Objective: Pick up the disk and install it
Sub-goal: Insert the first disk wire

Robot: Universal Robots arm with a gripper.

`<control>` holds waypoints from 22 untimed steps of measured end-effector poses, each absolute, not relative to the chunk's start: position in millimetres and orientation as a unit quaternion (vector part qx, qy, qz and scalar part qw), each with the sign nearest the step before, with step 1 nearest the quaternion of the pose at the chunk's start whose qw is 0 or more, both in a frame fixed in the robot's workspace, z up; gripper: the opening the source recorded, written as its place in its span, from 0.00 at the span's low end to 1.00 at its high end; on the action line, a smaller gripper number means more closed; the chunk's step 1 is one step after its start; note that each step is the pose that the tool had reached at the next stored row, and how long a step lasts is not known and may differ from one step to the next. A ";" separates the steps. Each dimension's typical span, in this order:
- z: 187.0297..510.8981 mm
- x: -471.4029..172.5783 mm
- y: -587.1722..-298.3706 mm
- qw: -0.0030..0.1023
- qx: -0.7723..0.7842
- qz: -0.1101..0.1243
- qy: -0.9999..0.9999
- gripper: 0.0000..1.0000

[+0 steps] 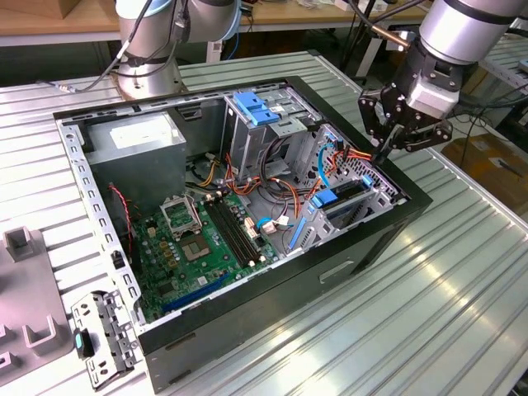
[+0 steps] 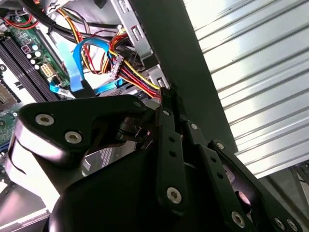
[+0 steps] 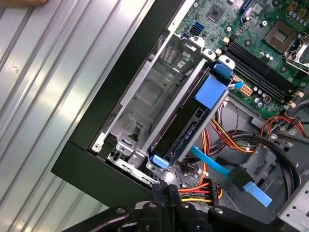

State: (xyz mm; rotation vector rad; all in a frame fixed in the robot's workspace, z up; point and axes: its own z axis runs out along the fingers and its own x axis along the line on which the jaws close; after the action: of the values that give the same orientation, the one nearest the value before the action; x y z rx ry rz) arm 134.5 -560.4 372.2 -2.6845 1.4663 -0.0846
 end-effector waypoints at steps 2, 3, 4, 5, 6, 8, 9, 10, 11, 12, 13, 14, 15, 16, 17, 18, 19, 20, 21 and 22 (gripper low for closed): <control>372.1 133.2 -560.4 0.041 -0.875 -0.028 0.482 0.16; 372.1 133.2 -560.4 0.041 -0.871 -0.028 0.488 0.16; 372.2 133.1 -560.4 0.040 -0.866 -0.029 0.498 0.16; 372.2 133.0 -560.4 0.039 -0.859 -0.028 0.509 0.16; 372.2 133.0 -560.4 0.038 -0.854 -0.028 0.519 0.16; 372.3 133.1 -560.4 0.035 -0.848 -0.023 0.529 0.16; 372.3 133.1 -560.3 0.033 -0.846 -0.020 0.532 0.16; 372.2 133.1 -560.4 0.030 -0.844 -0.015 0.535 0.16; 372.1 133.1 -560.4 0.028 -0.842 -0.012 0.538 0.16; 372.2 133.1 -560.4 0.027 -0.839 -0.011 0.544 0.16; 372.2 133.0 -560.4 0.026 -0.836 -0.010 0.548 0.16; 372.2 133.1 -560.4 0.025 -0.832 -0.008 0.554 0.16; 372.2 133.1 -560.4 0.024 -0.829 -0.007 0.559 0.16; 372.2 133.1 -560.4 0.022 -0.825 -0.005 0.564 0.16; 372.2 133.1 -560.4 0.021 -0.823 -0.003 0.568 0.16; 372.2 133.1 -560.4 0.018 -0.820 0.000 0.573 0.16; 372.2 133.1 -560.4 0.017 -0.817 0.002 0.576 0.16; 372.2 133.1 -560.4 0.015 -0.815 0.005 0.580 0.16; 372.2 133.1 -560.4 0.014 -0.812 0.007 0.583 0.16; 372.2 133.0 -560.4 0.013 -0.809 0.008 0.587 0.16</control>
State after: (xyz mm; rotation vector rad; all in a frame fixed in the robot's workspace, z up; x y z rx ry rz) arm 133.0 -560.4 372.2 -2.5217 1.8303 0.0249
